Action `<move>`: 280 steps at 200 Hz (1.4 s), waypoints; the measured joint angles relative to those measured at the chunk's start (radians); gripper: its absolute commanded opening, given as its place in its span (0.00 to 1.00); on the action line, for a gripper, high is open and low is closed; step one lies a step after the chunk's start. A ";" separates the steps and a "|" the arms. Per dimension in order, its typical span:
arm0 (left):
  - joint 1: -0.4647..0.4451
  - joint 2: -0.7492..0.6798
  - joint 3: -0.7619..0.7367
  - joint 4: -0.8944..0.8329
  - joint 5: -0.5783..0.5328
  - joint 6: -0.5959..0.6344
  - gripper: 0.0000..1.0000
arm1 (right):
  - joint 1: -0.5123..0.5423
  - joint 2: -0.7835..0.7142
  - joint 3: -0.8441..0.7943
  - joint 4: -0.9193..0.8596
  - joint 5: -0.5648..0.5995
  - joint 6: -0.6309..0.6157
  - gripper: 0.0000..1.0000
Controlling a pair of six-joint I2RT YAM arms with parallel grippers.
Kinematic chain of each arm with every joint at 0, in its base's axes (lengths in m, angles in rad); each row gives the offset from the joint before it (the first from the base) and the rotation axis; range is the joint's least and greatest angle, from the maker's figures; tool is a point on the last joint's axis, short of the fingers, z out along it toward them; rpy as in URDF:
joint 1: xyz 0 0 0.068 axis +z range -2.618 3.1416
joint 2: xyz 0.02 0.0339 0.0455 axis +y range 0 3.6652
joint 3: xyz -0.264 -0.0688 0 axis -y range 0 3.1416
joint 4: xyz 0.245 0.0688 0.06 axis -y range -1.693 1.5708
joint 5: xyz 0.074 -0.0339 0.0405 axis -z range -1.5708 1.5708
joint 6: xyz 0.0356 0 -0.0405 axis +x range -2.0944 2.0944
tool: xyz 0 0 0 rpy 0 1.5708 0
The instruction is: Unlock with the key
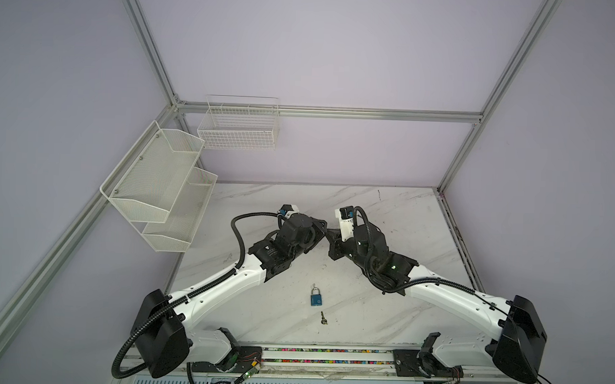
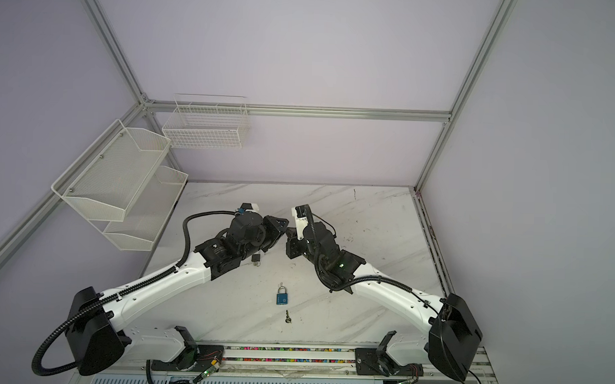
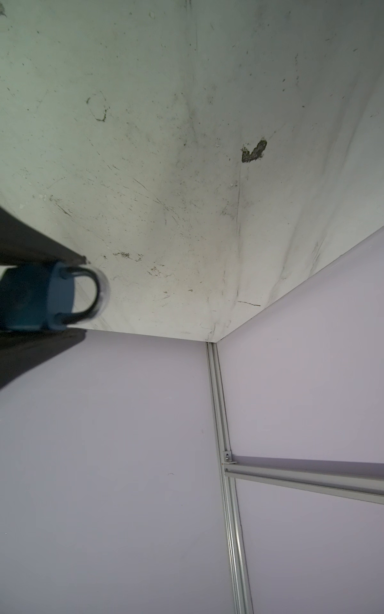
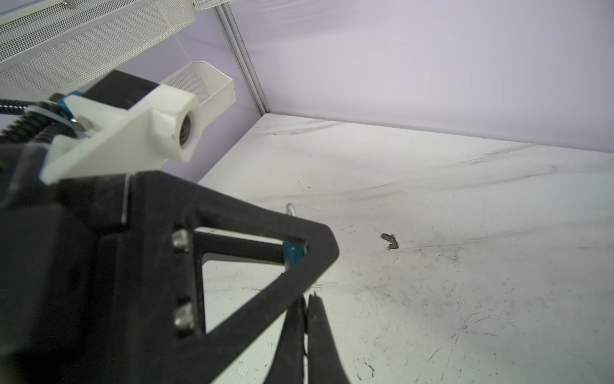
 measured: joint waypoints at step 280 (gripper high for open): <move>0.059 -0.060 -0.039 0.117 0.096 -0.068 0.00 | -0.071 0.000 0.031 0.076 -0.217 0.534 0.02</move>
